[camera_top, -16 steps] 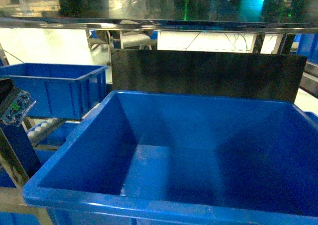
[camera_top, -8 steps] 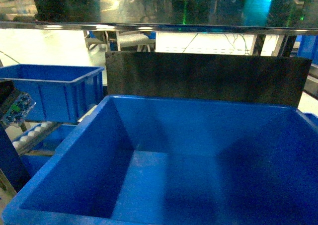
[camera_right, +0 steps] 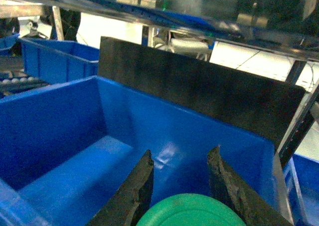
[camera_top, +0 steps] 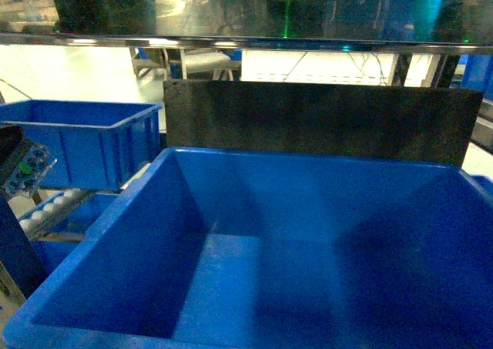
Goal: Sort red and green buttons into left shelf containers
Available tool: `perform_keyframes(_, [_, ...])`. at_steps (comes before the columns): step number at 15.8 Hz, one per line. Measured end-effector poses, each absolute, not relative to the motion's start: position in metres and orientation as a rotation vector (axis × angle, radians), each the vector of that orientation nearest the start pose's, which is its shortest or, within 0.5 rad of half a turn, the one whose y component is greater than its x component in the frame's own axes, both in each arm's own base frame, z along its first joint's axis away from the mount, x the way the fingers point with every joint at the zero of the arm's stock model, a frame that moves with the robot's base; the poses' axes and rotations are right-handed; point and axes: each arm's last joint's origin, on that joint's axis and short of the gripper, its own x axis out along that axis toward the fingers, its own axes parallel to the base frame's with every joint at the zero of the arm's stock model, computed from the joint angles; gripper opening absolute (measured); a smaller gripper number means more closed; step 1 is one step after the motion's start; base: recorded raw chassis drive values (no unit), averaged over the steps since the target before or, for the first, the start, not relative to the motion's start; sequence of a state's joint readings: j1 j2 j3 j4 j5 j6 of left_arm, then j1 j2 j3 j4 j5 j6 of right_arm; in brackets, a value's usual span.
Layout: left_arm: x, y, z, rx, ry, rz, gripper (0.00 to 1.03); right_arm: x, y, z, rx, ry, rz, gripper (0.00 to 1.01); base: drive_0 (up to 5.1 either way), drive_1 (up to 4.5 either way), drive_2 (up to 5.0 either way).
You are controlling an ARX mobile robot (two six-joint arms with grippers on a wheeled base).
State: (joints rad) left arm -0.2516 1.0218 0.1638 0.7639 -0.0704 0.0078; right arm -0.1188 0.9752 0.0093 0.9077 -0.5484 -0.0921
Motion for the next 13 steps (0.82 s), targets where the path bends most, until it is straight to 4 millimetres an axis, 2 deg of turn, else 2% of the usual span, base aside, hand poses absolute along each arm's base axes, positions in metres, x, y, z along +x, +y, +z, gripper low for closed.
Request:
perform_keyframes(2, [0.179,-0.044,0.174,0.023,0.092,-0.181,0.25,0.160,0.004,0.143,-0.095,0.042,0.452,0.30,0.0,0.00,0.0])
perform_keyframes(5, [0.179,-0.044,0.174,0.023,0.092,-0.181,0.25,0.173,0.009,0.118,-0.107,0.140,0.463,0.30,0.0,0.00,0.0])
perform_keyframes(11, [0.179,-0.044,0.174,0.023,0.092,-0.181,0.25,0.208,0.026,0.116,-0.155,0.154,0.506,0.30,0.0,0.00,0.0])
perform_keyframes(13, [0.179,-0.044,0.174,0.023,0.092,-0.181,0.25,0.226,0.044,0.100,-0.192,0.239,0.538,0.30,0.0,0.00,0.0])
